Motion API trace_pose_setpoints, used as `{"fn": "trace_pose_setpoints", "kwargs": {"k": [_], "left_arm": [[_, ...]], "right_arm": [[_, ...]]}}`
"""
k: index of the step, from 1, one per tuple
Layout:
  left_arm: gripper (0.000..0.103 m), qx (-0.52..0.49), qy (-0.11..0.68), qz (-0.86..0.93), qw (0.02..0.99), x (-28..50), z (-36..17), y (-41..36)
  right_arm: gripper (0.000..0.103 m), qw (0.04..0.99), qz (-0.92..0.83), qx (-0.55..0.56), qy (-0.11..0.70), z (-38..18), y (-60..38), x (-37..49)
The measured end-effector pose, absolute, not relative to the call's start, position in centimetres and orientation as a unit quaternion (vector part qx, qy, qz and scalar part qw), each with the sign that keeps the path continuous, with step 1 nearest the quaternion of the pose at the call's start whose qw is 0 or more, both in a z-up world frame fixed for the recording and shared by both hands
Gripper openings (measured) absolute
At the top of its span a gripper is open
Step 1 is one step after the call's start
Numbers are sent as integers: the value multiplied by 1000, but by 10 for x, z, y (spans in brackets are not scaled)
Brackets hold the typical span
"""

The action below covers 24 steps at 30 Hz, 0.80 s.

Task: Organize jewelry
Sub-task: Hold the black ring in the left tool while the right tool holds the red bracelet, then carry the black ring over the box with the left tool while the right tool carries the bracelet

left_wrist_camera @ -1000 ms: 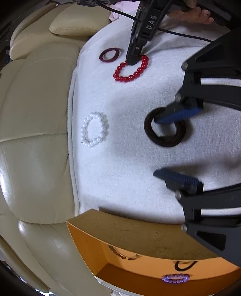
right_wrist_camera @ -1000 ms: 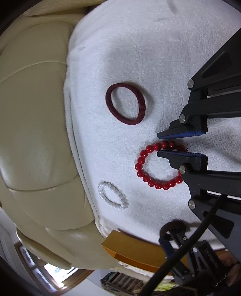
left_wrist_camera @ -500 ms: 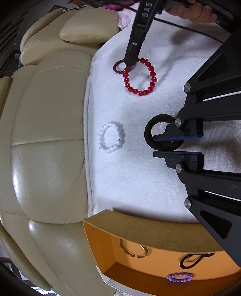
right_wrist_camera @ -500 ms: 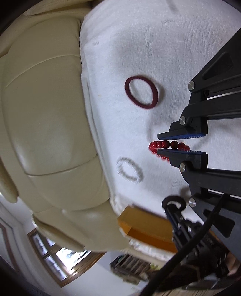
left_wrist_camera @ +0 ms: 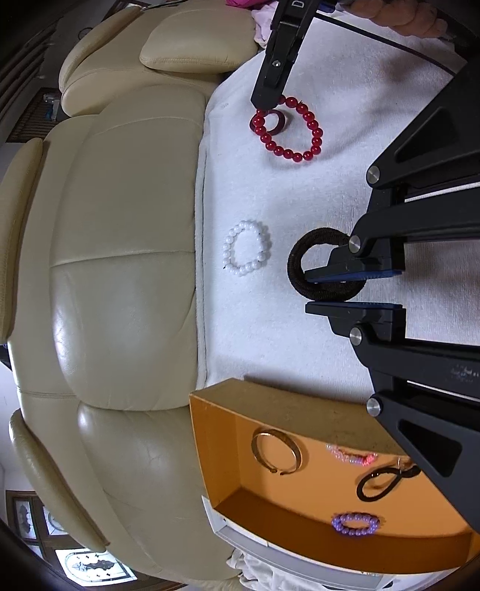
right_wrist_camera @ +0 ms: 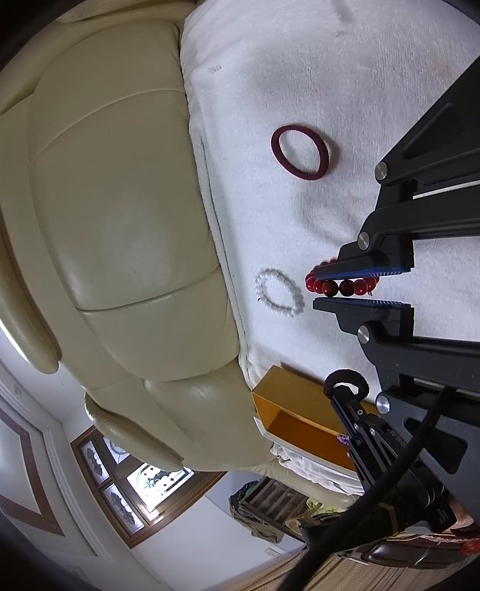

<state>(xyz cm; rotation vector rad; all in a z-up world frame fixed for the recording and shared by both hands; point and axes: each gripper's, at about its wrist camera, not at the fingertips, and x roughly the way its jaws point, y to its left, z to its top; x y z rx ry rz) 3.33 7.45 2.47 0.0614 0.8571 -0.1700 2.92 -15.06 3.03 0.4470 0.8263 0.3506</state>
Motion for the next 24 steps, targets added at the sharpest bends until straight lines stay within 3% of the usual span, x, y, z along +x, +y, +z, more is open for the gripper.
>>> {"fn": "trace_pose_setpoints", "kwargs": {"k": [24], "left_arm": [[10,40,390,-65,918,12,40,87]], "right_arm": [[11,884,192,186,384,48,-109,11]]}}
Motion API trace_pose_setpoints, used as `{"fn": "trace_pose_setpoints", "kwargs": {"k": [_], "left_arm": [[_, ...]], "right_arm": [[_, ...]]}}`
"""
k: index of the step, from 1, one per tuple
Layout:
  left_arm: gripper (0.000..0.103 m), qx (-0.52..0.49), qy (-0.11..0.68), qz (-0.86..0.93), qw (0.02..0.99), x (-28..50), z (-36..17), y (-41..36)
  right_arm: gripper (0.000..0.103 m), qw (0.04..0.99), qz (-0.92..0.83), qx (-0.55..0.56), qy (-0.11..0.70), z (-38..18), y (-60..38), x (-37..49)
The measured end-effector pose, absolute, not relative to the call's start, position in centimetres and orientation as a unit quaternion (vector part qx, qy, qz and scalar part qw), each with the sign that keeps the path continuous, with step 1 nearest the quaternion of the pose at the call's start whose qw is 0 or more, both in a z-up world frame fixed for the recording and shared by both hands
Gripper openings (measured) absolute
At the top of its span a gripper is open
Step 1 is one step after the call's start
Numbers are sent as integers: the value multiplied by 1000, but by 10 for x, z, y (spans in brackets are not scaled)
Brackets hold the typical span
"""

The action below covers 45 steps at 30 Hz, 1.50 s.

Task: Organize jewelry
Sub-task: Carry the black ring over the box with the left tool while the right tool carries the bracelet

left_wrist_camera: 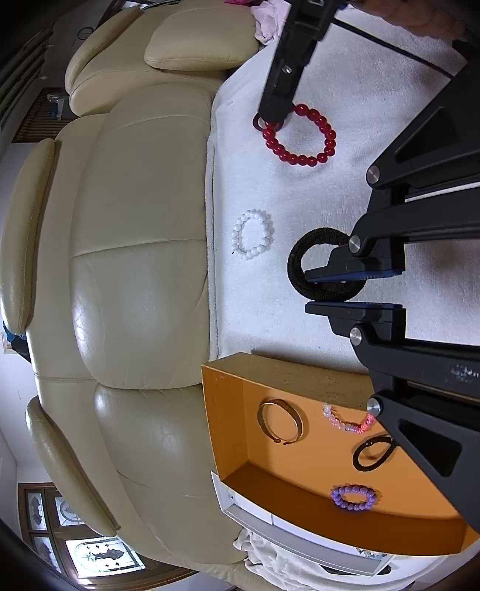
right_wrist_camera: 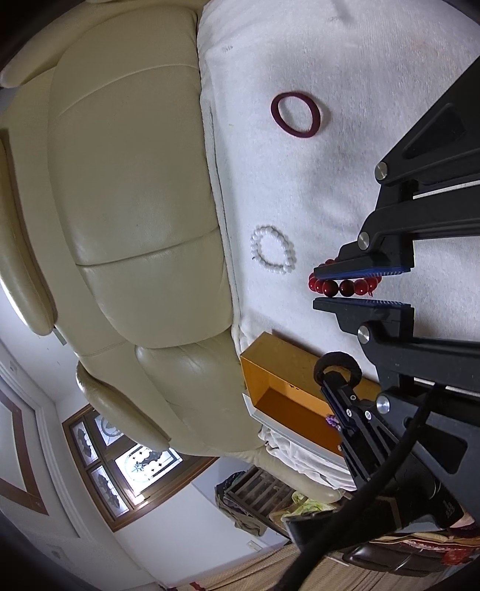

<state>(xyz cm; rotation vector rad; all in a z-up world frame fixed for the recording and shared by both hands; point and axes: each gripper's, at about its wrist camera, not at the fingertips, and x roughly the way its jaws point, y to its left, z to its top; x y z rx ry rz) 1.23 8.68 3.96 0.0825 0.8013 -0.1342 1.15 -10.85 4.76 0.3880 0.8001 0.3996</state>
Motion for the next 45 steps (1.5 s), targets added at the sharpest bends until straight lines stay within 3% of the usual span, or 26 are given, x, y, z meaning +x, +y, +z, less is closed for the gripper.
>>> {"fn": "trace_pose_setpoints", "kwargs": {"k": [24,45], "left_arm": [[10,35,364,-66,928,0,57,98],[10,5,347,-7,938,-18,67,160]], "right_arm": [[11,880,217,199,373,45,-81,21],[11,877,261,197,351,59,-27,15]]}}
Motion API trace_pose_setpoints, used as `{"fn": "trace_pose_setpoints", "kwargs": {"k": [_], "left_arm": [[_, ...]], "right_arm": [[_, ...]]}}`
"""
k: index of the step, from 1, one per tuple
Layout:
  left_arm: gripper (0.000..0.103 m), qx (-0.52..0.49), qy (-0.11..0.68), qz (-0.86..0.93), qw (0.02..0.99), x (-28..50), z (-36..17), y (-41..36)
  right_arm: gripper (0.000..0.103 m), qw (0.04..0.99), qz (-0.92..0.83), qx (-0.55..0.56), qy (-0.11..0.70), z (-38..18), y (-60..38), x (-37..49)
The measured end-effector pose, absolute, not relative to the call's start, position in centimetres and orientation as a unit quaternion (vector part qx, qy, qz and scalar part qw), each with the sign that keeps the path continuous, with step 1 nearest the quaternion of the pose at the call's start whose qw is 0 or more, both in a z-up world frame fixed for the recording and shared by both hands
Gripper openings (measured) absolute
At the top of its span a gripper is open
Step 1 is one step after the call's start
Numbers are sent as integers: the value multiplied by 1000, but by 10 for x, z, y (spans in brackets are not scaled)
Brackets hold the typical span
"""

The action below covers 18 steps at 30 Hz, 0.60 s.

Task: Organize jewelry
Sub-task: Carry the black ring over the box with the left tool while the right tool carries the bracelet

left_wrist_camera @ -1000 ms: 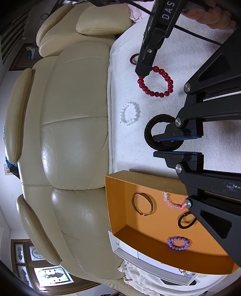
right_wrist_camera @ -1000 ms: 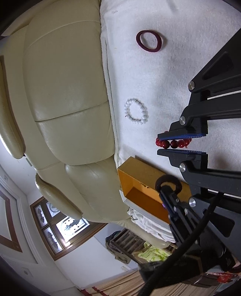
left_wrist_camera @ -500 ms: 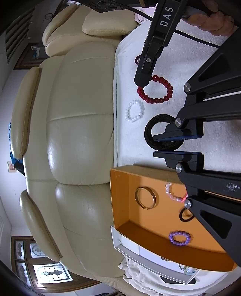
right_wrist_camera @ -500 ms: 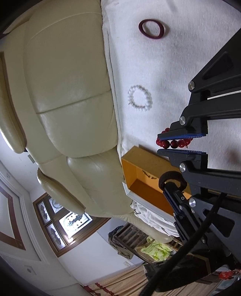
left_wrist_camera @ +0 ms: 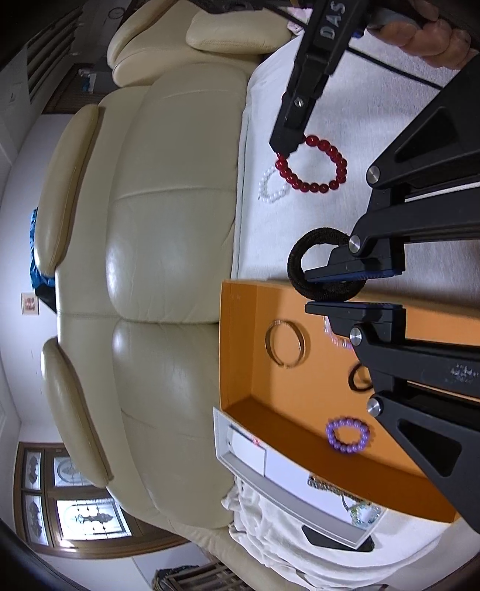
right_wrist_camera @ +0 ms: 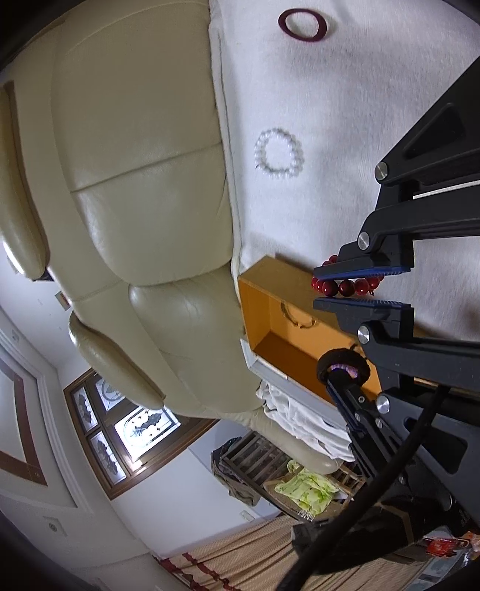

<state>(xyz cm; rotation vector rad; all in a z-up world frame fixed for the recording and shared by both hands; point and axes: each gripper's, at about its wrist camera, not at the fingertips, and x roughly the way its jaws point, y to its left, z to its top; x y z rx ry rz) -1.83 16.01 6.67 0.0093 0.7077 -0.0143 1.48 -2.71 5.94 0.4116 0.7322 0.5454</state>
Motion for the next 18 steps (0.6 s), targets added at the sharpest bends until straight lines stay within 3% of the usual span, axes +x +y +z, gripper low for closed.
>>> {"fn": "trace_pose_setpoints", "kwargs": {"k": [12,18], "left_arm": [[10,-32,331,69,941,-35,75,227],[10,-65,361,113,923,-34,59,276]], "right_arm": [[11,875,325,201,297,93,17,-18],[10,864,373,166,296,94,50,-37]]}}
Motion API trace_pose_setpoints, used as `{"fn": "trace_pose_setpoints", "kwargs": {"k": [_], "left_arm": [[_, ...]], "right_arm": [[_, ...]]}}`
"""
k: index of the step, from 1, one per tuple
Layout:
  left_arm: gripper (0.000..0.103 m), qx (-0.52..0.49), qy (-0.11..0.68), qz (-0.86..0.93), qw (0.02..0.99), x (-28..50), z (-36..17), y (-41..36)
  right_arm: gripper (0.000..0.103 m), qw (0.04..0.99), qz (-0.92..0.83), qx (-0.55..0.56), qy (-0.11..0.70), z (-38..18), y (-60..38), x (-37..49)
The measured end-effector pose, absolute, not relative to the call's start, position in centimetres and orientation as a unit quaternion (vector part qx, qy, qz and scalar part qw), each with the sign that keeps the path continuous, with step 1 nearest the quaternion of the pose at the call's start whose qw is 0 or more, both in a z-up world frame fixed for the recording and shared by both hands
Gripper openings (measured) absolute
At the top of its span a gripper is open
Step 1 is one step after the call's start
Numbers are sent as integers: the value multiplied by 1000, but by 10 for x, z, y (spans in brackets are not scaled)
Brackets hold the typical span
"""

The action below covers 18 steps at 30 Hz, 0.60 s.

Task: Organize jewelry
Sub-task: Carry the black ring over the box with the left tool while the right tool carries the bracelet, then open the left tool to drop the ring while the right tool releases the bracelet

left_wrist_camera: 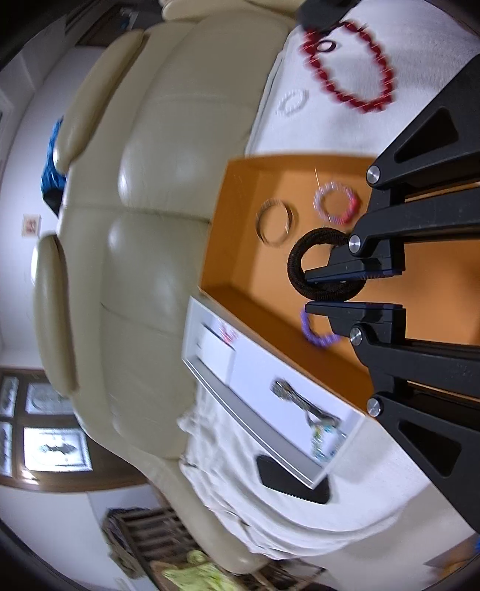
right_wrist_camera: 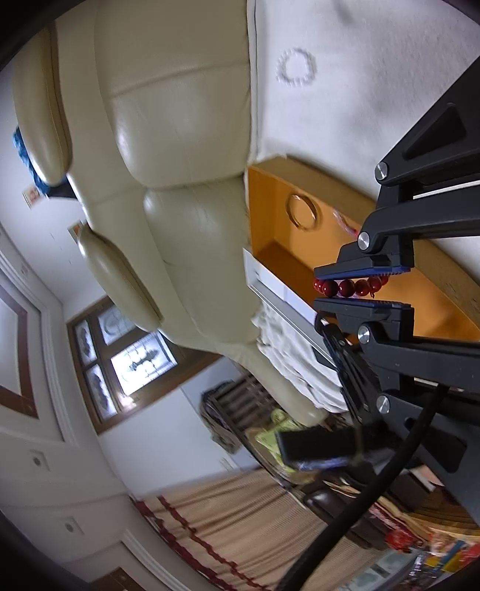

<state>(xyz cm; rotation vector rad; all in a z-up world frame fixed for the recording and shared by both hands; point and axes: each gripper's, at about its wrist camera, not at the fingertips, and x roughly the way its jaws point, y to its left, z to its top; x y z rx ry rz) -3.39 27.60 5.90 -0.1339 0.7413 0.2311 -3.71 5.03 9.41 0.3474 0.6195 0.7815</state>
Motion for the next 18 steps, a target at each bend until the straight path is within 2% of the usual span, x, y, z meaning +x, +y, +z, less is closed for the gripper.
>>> {"fn": "trace_pose_setpoints", "kwargs": {"k": [9,18], "left_arm": [[10,-65,396,112,909,-30,41,293],[10,-45,429,115,895,-23,27,286]], "right_arm": [[11,833,393,155,357,55,80,-34],[11,819,405,144,380,36,97,-38]]}}
